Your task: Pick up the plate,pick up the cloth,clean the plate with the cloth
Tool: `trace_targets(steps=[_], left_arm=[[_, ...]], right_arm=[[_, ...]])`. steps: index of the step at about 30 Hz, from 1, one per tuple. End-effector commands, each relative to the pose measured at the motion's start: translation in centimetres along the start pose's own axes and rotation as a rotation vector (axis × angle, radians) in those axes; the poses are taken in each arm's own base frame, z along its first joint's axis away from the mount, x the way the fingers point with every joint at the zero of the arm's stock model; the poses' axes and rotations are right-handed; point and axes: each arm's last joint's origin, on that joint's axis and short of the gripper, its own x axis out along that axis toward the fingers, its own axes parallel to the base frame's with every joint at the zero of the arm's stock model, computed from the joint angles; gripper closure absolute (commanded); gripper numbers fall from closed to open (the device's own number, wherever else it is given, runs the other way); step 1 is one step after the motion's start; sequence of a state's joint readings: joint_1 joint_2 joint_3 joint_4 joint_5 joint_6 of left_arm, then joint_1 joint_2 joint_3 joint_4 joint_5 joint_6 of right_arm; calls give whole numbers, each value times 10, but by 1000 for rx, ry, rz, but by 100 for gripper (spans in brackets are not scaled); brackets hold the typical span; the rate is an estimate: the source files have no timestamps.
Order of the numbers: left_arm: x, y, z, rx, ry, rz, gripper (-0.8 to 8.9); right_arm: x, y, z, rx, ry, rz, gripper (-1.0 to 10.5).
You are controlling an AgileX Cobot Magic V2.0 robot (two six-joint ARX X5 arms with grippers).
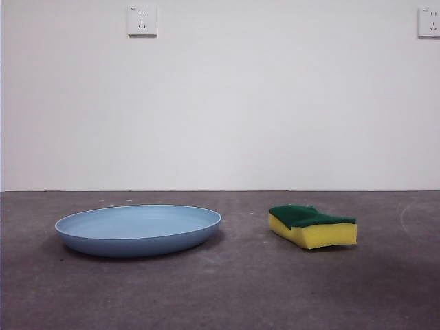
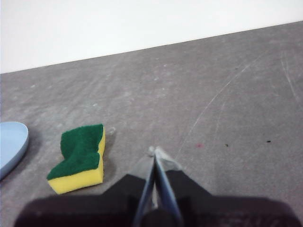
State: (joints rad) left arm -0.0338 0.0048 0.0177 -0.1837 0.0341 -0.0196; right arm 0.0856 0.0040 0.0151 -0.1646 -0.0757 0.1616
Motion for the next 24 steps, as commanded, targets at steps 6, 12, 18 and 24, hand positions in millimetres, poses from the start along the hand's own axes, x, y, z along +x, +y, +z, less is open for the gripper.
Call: trace_targets(steps=[6,12,18,24], left_arm=[[1,0,-3,-81,1,-3,819],[-5,-2,16,-200,-37,-58,820],[-14,-3,52,-222,-21,-78,820],[-11,-6,87,-228,75,-132,820]], right_arm=[[0,0,-1,126,16,2,952],[-4,5,19,240,24,41,956],[-2,13,56,251,117,102,956],[10,23,97,208,254,206,955]])
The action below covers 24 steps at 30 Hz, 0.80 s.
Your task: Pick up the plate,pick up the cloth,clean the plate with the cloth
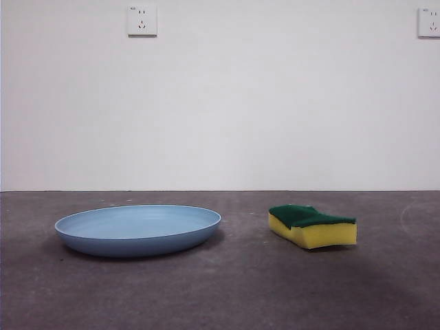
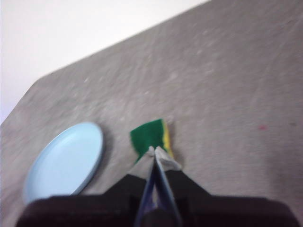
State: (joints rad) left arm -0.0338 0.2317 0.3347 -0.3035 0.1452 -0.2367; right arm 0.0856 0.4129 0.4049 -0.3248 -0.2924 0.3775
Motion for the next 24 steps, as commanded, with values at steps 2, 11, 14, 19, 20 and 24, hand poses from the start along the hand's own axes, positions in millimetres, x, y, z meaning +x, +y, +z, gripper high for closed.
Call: trace_targets(steps=[2,11,14,19,20,24], left_arm=[[7,-6,20,-17,93,-53,820],[40,-13,40,-72,406,-248,818],[49,-13,36,-102,493,-321,818],[57,-11,30,-133,563,-330,753],[57,-11,30,-133,563,-330,678],[58,-11,31,-124,545,-316,369]], right_arm=[[6,12,28,-74,96,79,955],[22,27,73,-171,418,93,946],[26,29,79,-187,506,86,945],[30,28,81,-185,545,82,776],[30,28,81,-185,545,82,718],[29,28,81,-182,545,81,593]])
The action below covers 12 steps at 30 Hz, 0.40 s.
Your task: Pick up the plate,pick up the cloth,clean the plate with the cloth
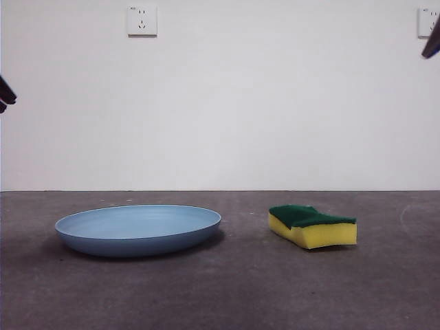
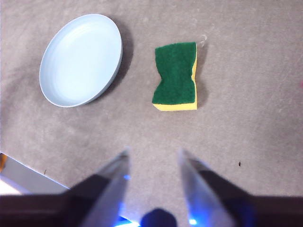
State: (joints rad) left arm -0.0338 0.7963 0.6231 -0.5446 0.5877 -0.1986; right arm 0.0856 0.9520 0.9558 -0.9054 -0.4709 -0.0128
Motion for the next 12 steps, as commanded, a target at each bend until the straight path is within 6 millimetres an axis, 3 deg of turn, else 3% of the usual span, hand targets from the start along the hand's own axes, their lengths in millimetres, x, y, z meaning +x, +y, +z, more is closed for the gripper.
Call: trace_targets(steps=[1,7,12], left_arm=[[-1,0,2,29,-24,10,370],[4,4,8,39,-56,68,375],[23,17,16,7,-21,143,380]], right_arm=[[-1,1,1,-12,-7,2,595],[-2,1,1,-1,-8,3,597],[-2,1,1,15,-8,3,600]])
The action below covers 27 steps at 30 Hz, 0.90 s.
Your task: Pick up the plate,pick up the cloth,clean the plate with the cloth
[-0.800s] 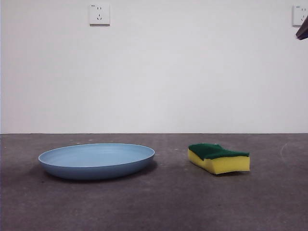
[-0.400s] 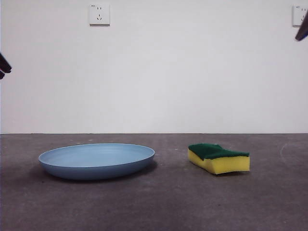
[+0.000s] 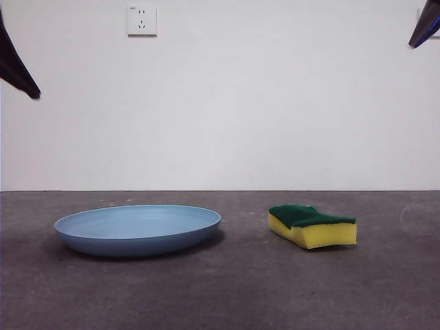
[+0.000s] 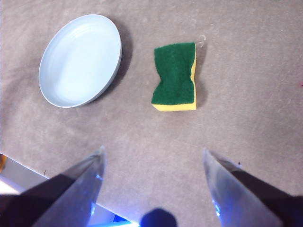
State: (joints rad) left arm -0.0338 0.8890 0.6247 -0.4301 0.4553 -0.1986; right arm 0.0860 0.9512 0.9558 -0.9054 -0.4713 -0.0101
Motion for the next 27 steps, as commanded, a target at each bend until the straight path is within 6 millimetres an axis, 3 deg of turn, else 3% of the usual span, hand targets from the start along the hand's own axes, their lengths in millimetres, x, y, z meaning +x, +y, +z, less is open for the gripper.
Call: trace_targets(steps=[1,4,13,27], left_arm=[[14,6,5,-12,47,22,389],[30,13,14,-27,106,32,442],[85,35,38,-36,244,124,441],[146,40,26,2,312,117,441]], right_arm=[[-1,1,1,15,-7,3,600],[-1,1,1,15,-7,3,600],[-1,1,1,15,-7,3,600],[-1,1,1,15,-7,2,600]])
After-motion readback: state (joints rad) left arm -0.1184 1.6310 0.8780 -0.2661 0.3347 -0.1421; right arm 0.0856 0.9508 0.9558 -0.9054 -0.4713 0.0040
